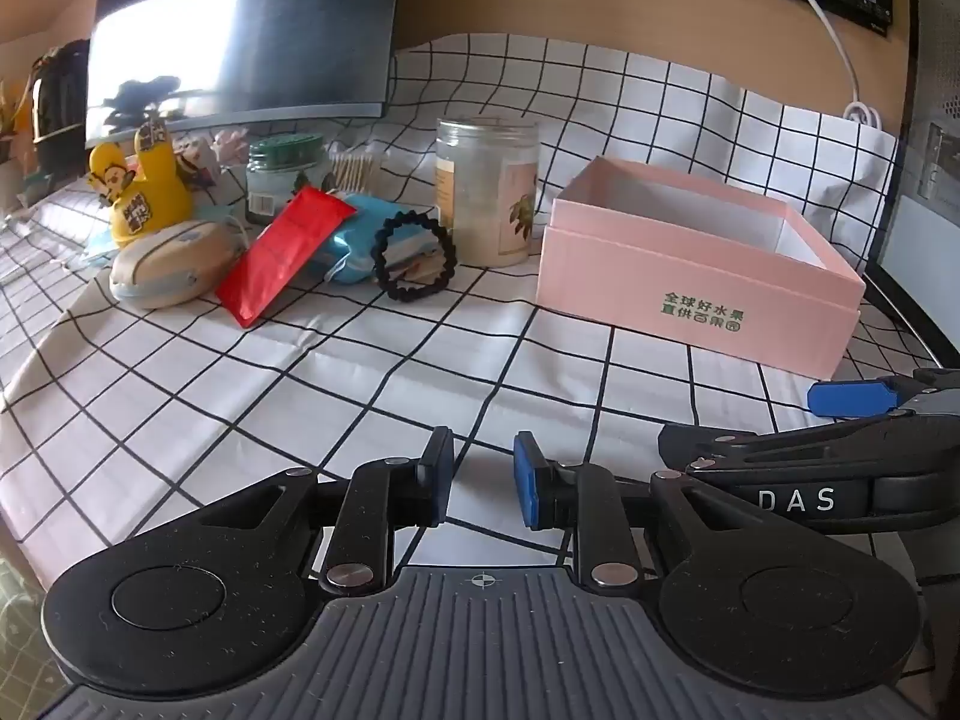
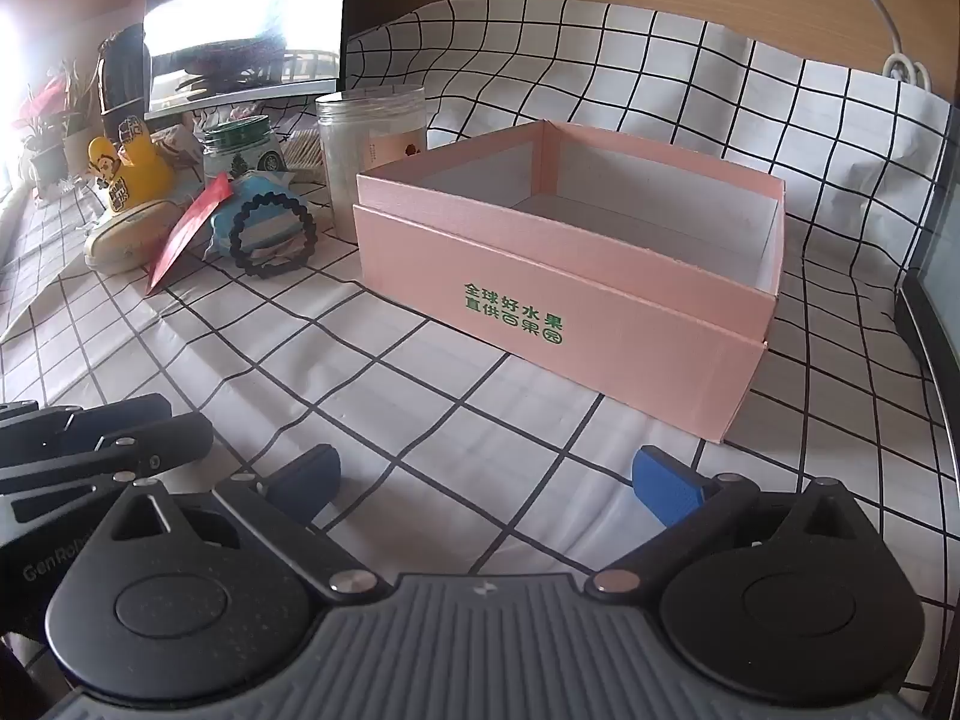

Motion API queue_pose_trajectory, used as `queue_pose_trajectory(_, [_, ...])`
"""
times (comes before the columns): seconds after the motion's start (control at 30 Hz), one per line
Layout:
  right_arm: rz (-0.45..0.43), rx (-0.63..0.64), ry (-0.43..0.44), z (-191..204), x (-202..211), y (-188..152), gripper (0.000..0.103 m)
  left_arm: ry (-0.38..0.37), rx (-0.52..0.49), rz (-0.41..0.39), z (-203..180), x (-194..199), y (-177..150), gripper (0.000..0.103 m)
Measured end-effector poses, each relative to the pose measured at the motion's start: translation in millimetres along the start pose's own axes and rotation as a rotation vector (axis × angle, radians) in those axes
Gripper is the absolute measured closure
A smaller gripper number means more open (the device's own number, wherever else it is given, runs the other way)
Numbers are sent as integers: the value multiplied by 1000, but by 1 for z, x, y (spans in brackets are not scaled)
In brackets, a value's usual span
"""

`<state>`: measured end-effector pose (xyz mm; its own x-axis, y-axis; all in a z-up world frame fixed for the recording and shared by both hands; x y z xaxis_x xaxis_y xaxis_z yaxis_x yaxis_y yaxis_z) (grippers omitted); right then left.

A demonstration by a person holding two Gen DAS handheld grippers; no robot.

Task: Organize soft objects

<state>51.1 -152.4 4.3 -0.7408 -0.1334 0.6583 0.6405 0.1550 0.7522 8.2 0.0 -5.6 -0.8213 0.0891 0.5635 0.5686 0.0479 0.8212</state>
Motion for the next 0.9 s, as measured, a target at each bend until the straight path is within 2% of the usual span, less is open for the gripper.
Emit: queue_pose_trajectory(0.9, [1, 3, -2, 0, 0, 0, 0, 3, -7, -10, -2, 1, -1, 79])
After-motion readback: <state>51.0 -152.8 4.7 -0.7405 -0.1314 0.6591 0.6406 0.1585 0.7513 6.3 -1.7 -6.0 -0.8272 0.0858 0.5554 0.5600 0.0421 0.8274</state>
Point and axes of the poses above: each gripper's, at about its wrist camera, not at the fingertips, and x roughly against the way its jaws point, z to its left, y to its top, the point moved 1 cm from there along -x, roughly the way its jaws point, and after that the axes turned 5 degrees about -y, right-handed, at the moved point
